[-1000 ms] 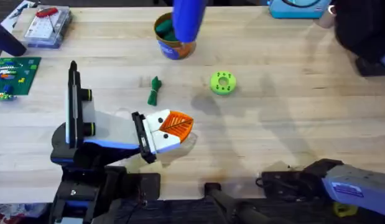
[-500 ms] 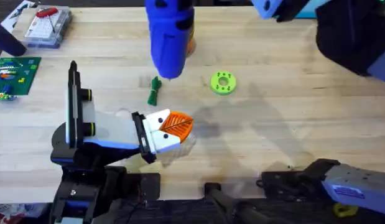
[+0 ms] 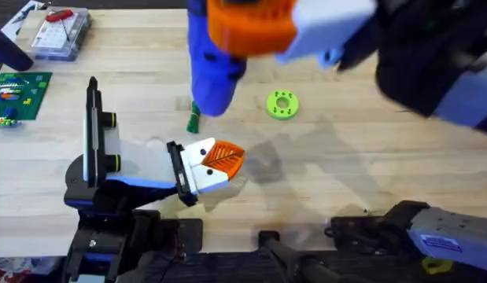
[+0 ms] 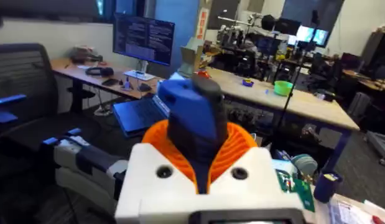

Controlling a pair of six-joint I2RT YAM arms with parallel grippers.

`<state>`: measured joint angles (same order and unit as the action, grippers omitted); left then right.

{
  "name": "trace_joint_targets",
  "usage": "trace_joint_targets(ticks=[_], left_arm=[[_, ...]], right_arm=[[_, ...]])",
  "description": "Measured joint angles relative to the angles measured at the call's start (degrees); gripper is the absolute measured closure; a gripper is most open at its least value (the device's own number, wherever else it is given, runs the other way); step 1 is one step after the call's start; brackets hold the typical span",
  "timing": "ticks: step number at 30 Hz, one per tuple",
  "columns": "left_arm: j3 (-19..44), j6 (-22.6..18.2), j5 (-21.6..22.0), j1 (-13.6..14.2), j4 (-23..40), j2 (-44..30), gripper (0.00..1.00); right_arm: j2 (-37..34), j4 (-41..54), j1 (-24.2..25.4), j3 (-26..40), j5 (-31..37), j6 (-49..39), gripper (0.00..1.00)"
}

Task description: Pick up the gripper from the table and insert it into the empty holder that is missing its gripper. Then pick up a screw, insert it into the mounting hole, and use the screwdriver to tighten it. Finally, clean up the table by picking up the vegetable and placing it into the bucket.

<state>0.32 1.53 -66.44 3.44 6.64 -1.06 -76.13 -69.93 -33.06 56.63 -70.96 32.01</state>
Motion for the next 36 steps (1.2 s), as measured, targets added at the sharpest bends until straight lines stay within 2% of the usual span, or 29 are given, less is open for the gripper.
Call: trace_joint_targets(ticks=[5,8,21,36], left_arm=[[0.0,0.0,0.0,0.0,0.0,0.0,0.986],[0.0,0.0,0.0,0.0,0.0,0.0,0.985],[0.0,0.0,0.0,0.0,0.0,0.0,0.985],[0.0,0.0,0.0,0.0,0.0,0.0,0.985]], right_arm=[[0.0,-6.9,-0.3,-7.8,1.6,3.3,0.96],[0.0,-7.6,-1.2,-9.5,1.9,4.6,0.959],[-0.1,-7.6,-3.3,-9.6,2.8,5.3,0.96],[-4.0,-7.2,-5.2,-9.6,4.1,3.9,0.96]])
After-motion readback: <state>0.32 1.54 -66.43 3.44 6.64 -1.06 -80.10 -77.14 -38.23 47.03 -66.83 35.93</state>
